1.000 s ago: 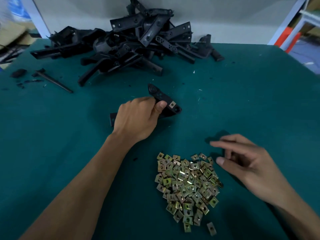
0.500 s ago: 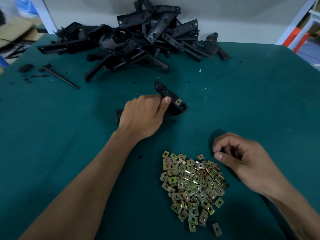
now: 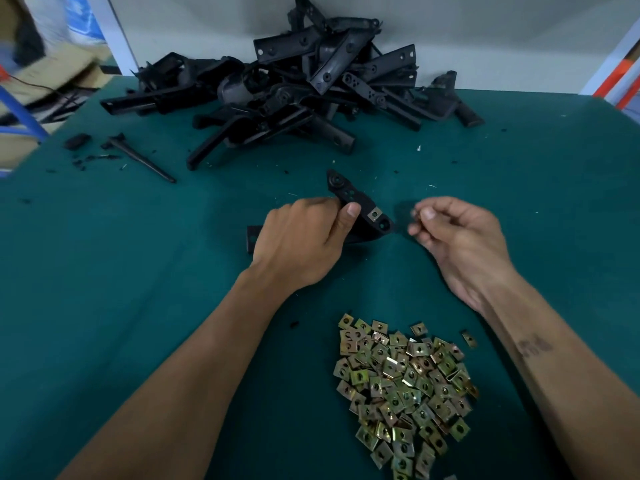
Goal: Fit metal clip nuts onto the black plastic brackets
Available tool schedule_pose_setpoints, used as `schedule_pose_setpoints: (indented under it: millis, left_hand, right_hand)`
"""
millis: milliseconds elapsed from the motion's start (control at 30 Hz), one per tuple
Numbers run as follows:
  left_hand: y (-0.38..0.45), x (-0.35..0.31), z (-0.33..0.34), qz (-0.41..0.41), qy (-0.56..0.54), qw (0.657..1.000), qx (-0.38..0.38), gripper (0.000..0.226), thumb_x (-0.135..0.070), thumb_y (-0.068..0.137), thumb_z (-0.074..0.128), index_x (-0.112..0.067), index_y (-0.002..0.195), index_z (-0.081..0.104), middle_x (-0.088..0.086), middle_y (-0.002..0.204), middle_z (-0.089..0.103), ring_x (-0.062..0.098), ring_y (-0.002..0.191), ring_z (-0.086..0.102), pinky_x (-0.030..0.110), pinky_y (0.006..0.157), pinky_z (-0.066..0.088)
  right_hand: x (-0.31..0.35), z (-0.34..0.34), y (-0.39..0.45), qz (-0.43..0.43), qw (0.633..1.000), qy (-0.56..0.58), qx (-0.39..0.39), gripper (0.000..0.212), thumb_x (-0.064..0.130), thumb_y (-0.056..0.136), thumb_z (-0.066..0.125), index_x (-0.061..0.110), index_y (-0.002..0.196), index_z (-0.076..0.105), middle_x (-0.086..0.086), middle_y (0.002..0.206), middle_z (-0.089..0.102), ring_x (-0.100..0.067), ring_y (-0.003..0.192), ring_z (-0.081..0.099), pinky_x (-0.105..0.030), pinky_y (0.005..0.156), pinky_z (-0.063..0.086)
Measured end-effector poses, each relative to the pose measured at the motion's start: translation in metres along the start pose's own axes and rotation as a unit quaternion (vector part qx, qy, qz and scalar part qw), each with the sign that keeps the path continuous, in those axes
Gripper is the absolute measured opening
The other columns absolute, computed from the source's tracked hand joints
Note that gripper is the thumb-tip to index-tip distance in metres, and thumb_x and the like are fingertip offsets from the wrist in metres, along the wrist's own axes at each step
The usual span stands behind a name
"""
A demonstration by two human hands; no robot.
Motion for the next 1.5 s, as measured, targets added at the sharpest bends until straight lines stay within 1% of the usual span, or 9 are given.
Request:
schedule_pose_setpoints:
  millis: [167, 433, 600, 800, 1033, 1133, 1333, 1433, 1500]
  left_hand:
    - [-0.001, 0.001, -0.001, -0.004, 0.001, 1.0, 0.001, 0.05, -0.056, 0.105, 0.019, -0.028, 0.064, 0.024, -0.009, 0.058, 0.038, 0.02, 0.05, 0.042, 0.033, 0.05, 0.03]
    - [-0.001, -0.006, -0.002, 0.015, 0.044, 0.999, -0.004, 0.045, -0.05, 0.106, 0.023, -0.024, 0.07, 0.031, -0.012, 0.059, 0.029, 0.021, 0.051, 0.034, 0.032, 0.05, 0.024]
    - [0.0, -0.006, -0.003, 0.016, 0.037, 0.999, -0.006, 0.044, -0.051, 0.105, 0.023, -0.025, 0.071, 0.031, -0.012, 0.061, 0.029, 0.022, 0.052, 0.035, 0.033, 0.052, 0.025]
    - [0.0, -0.008, -0.004, 0.026, 0.027, 0.999, -0.007, 0.041, -0.049, 0.106, 0.027, -0.026, 0.073, 0.032, -0.014, 0.063, 0.029, 0.021, 0.053, 0.037, 0.033, 0.052, 0.026]
    - [-0.001, -0.01, -0.007, 0.029, 0.011, 1.0, -0.002, 0.043, -0.055, 0.103, 0.022, -0.023, 0.078, 0.037, -0.003, 0.079, 0.06, 0.032, 0.065, 0.057, 0.036, 0.054, 0.036]
    - [-0.001, -0.01, -0.007, 0.031, 0.017, 0.999, -0.005, 0.045, -0.055, 0.103, 0.022, -0.022, 0.077, 0.038, -0.003, 0.078, 0.06, 0.031, 0.064, 0.056, 0.035, 0.054, 0.034]
    - [-0.002, -0.01, -0.009, 0.034, 0.016, 0.999, -0.035, 0.041, -0.051, 0.104, 0.031, -0.023, 0.073, 0.033, -0.012, 0.07, 0.039, 0.031, 0.057, 0.053, 0.032, 0.052, 0.027]
    - [-0.002, -0.011, -0.011, 0.042, 0.007, 0.998, -0.042, 0.038, -0.05, 0.103, 0.034, -0.025, 0.075, 0.03, -0.012, 0.071, 0.038, 0.032, 0.056, 0.053, 0.031, 0.052, 0.026]
    - [-0.001, -0.01, -0.01, 0.038, 0.008, 0.999, -0.035, 0.039, -0.052, 0.103, 0.032, -0.025, 0.075, 0.031, -0.009, 0.07, 0.045, 0.033, 0.058, 0.055, 0.032, 0.052, 0.027]
  right_hand:
    - [-0.002, 0.031, 0.033, -0.006, 0.998, 0.063, -0.01, 0.011, 0.0, 0.1, 0.057, 0.002, 0.094, 0.065, -0.01, 0.08, 0.074, -0.013, 0.061, 0.063, -0.017, 0.058, 0.051]
    - [-0.006, 0.037, 0.041, -0.015, 0.986, 0.165, 0.022, 0.01, 0.01, 0.082, 0.075, 0.004, 0.091, 0.072, -0.01, 0.08, 0.073, -0.012, 0.065, 0.065, -0.015, 0.063, 0.053]
    - [-0.009, 0.048, 0.04, 0.006, 0.991, 0.121, 0.048, 0.007, 0.012, 0.073, 0.078, 0.009, 0.077, 0.074, -0.004, 0.072, 0.069, -0.01, 0.06, 0.057, -0.019, 0.058, 0.05]
    - [-0.013, 0.058, 0.034, 0.009, 0.991, 0.088, 0.105, 0.013, 0.01, 0.076, 0.071, 0.01, 0.086, 0.079, -0.011, 0.085, 0.074, -0.019, 0.079, 0.069, -0.027, 0.069, 0.058]
    - [-0.008, 0.056, 0.029, -0.049, 0.995, 0.085, 0.025, 0.012, -0.003, 0.078, 0.076, 0.009, 0.078, 0.076, -0.009, 0.078, 0.074, -0.018, 0.072, 0.071, -0.027, 0.062, 0.057]
    - [-0.003, 0.055, 0.028, -0.072, 0.995, 0.06, 0.017, 0.013, -0.004, 0.083, 0.073, 0.008, 0.081, 0.076, -0.007, 0.078, 0.074, -0.017, 0.073, 0.07, -0.028, 0.063, 0.057]
    - [-0.003, 0.055, 0.025, -0.096, 0.995, 0.003, 0.025, 0.017, 0.0, 0.092, 0.067, 0.012, 0.088, 0.077, -0.005, 0.082, 0.073, -0.023, 0.077, 0.065, -0.035, 0.068, 0.055]
    - [-0.001, 0.056, 0.024, -0.114, 0.993, -0.022, 0.031, 0.017, 0.0, 0.092, 0.068, 0.013, 0.089, 0.078, -0.008, 0.087, 0.075, -0.025, 0.083, 0.068, -0.042, 0.081, 0.057]
    - [0.0, 0.056, 0.022, -0.124, 0.992, -0.015, 0.022, 0.014, 0.001, 0.091, 0.07, 0.012, 0.09, 0.078, -0.007, 0.086, 0.076, -0.021, 0.083, 0.07, -0.037, 0.081, 0.058]
Point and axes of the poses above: each hand's wrist, its own y-axis towards the middle knuckle, its own z-axis out of the palm, x = y × z, the point moved 7 cm from there along y, towards the middle knuckle
